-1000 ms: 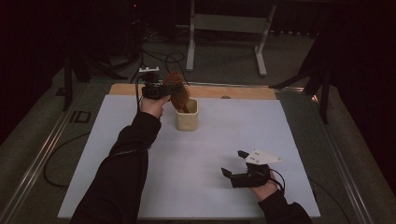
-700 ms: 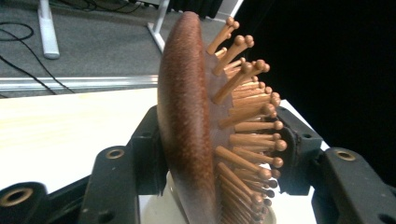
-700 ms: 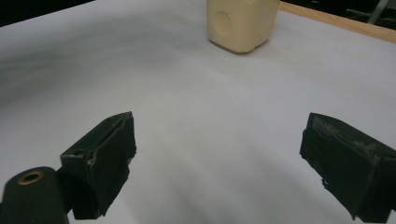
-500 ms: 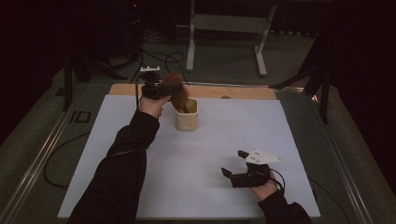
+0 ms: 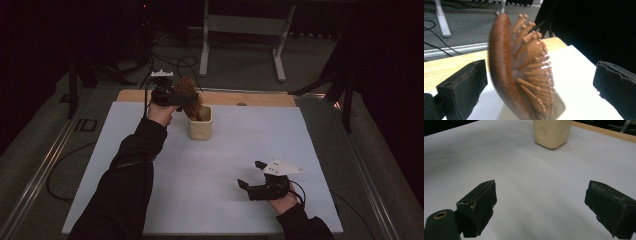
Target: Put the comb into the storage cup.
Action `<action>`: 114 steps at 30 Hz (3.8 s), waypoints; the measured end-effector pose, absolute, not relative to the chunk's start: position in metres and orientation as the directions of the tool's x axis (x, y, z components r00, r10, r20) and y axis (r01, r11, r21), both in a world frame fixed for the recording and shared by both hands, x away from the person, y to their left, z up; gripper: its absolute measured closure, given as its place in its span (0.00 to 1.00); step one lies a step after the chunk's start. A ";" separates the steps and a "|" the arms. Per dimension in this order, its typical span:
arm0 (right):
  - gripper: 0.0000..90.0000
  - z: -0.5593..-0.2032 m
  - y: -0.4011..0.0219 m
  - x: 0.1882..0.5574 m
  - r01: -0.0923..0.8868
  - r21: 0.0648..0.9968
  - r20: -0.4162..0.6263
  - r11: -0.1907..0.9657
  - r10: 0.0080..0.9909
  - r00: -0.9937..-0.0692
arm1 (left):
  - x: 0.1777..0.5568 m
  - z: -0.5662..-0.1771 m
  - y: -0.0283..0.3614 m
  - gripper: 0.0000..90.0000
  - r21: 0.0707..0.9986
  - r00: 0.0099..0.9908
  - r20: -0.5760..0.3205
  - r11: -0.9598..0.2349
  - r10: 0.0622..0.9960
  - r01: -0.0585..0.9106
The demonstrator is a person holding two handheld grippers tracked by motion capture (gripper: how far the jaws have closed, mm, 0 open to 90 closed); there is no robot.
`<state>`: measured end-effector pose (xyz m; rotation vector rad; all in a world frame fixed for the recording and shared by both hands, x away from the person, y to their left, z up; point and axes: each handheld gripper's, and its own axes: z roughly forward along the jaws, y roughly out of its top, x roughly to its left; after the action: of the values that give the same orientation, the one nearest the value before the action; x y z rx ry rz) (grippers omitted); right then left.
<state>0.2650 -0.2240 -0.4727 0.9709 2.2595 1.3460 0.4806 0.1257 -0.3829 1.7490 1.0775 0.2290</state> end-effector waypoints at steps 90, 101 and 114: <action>0.11 -0.474 -0.219 0.265 0.381 0.863 0.048 0.332 0.696 -0.716 | 0.323 -0.450 0.224 0.00 0.877 0.758 -0.191 -0.238 0.624 0.417; 0.11 -0.475 -0.220 0.266 0.376 0.867 0.049 0.327 0.695 -0.717 | 0.301 -0.470 0.236 0.00 0.872 0.758 -0.192 -0.245 0.623 0.423; 0.11 -0.475 -0.220 0.265 0.374 0.866 0.047 0.332 0.691 -0.722 | 0.278 -0.493 0.251 0.00 0.867 0.748 -0.197 -0.244 0.634 0.435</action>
<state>0.2654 -0.2197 -0.4753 0.9481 2.2725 1.3427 0.2782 0.2509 -0.4930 1.8831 0.8217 0.2343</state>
